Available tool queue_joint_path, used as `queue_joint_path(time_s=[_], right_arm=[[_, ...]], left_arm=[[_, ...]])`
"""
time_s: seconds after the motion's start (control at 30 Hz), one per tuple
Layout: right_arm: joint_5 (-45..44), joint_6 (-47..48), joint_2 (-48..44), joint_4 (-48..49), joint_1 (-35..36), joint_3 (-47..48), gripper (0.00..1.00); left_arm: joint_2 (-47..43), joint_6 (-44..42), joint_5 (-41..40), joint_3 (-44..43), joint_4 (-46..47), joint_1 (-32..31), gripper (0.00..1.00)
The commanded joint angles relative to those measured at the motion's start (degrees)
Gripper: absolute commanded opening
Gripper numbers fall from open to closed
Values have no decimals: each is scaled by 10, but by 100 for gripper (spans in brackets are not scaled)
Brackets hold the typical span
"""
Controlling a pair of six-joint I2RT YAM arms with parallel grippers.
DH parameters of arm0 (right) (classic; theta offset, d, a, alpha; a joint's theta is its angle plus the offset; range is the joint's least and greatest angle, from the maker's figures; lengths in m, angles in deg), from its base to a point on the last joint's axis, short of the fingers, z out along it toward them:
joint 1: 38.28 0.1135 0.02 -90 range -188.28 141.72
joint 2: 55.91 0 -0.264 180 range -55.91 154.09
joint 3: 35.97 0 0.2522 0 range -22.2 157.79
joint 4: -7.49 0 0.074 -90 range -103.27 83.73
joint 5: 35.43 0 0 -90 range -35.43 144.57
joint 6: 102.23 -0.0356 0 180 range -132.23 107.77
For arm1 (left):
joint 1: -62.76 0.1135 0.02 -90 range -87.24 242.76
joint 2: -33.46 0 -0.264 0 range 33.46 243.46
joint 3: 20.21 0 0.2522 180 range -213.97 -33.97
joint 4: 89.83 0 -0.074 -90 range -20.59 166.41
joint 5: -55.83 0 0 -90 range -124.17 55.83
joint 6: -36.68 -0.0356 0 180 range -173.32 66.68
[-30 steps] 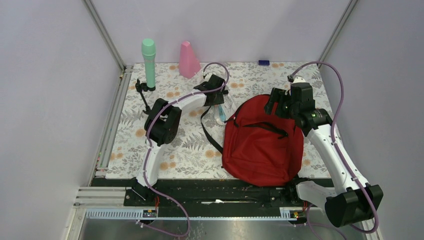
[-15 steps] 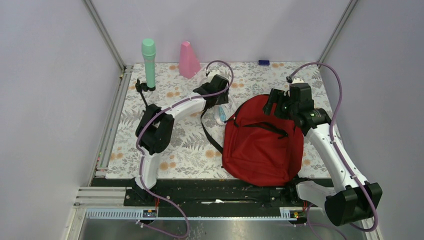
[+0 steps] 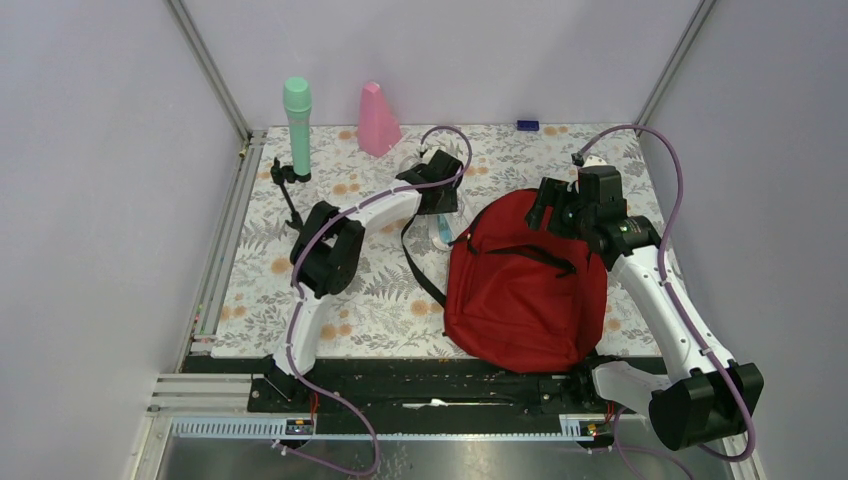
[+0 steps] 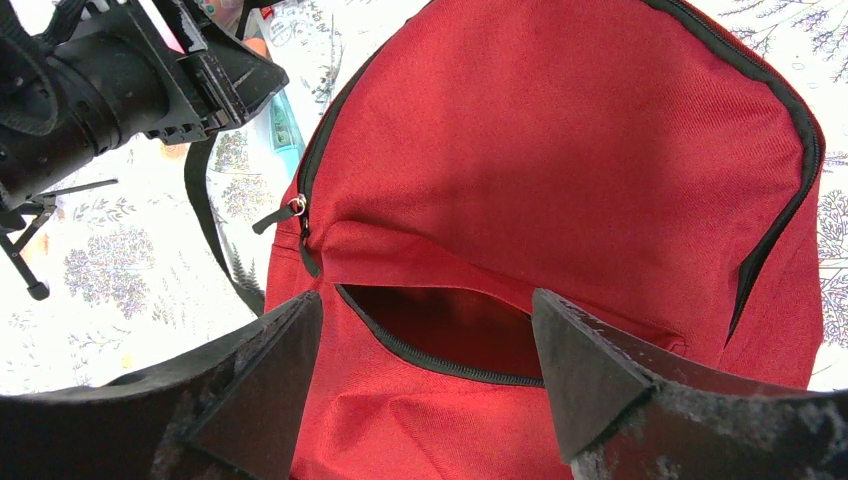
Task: Pack the student bag
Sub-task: Pick up the stationery from the center of the board.
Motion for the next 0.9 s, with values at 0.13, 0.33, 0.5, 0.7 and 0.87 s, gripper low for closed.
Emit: queue_joint_path(time_s=[0.13,0.33,0.5,0.7,0.87], right_arm=[[14,-8,-17,0,-1,3,83],[22,-11,-16,-1,0,0,83],[24,-14,-17,0,-1,-4,83],[29,-16,-13,0,0,-6,83],[30,-18,-12,0,0,-7,83]], left_arm=[[16,-4,9,-38,-20,20,51],[32,-13,4,-58,-36,26,51],[28,-17,-12,-48,-37,27,52],[28,-17,-6,-32,-36,29,51],[27,-22,-3,-20,-33,29,42]])
